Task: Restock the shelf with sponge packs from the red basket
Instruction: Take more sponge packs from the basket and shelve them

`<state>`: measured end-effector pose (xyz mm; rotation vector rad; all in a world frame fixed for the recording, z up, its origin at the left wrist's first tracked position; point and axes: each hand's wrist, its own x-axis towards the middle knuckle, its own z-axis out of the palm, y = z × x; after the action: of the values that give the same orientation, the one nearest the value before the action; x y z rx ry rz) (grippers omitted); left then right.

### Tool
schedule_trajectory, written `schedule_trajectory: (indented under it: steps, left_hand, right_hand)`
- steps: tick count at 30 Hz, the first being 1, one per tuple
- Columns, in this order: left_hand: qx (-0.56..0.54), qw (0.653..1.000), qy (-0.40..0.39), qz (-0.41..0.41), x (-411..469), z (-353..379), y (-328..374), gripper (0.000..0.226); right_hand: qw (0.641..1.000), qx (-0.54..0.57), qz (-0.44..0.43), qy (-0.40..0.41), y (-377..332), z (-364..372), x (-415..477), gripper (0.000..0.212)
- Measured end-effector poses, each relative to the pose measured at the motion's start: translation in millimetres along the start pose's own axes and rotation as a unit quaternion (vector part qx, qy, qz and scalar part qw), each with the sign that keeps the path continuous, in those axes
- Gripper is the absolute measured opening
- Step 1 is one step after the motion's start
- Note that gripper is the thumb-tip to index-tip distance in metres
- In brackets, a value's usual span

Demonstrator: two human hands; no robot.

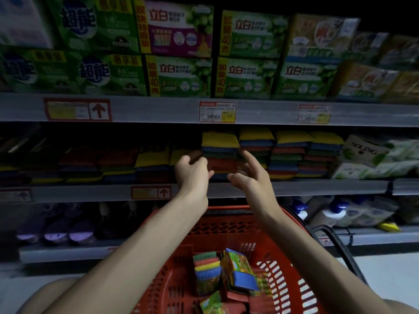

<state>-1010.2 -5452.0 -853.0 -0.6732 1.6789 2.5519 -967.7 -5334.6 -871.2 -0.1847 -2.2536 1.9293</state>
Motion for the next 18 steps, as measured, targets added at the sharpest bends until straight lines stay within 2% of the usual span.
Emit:
schedule_trajectory:
  steps: [2,3,6,8,11,15,18]
  left_hand:
    - [-0.008,1.000,-0.008,-0.004,-1.0,-1.4,-4.3,0.058]
    - [-0.011,1.000,-0.012,-0.009,-0.7,-1.7,-6.1,0.056]
    - [-0.014,0.999,-0.003,-0.029,1.9,-1.4,-9.7,0.031]
    - [-0.029,0.998,0.012,-0.053,4.8,-2.5,-13.7,0.035]
    - [-0.058,0.994,0.012,-0.090,4.6,-1.7,-14.6,0.019]
    - [-0.101,0.988,0.018,-0.118,6.5,0.7,-12.0,0.034]
    - [-0.118,0.984,0.018,-0.131,8.2,1.3,-12.9,0.013]
  right_hand:
    - [1.000,0.002,-0.003,0.004,-0.3,-0.5,-0.3,0.070]
    - [1.000,-0.002,-0.003,0.008,-1.1,-0.6,-0.5,0.069]
    - [0.999,-0.021,-0.008,0.029,0.1,-1.0,1.0,0.068]
    - [0.999,-0.029,-0.008,0.037,-0.7,0.2,1.6,0.068]
    - [0.998,-0.038,-0.014,0.040,-2.3,1.3,1.5,0.066]
    - [0.998,-0.046,-0.030,0.041,-0.9,-0.2,1.1,0.060]
    - [0.997,-0.052,-0.030,0.040,-1.4,0.3,0.9,0.058]
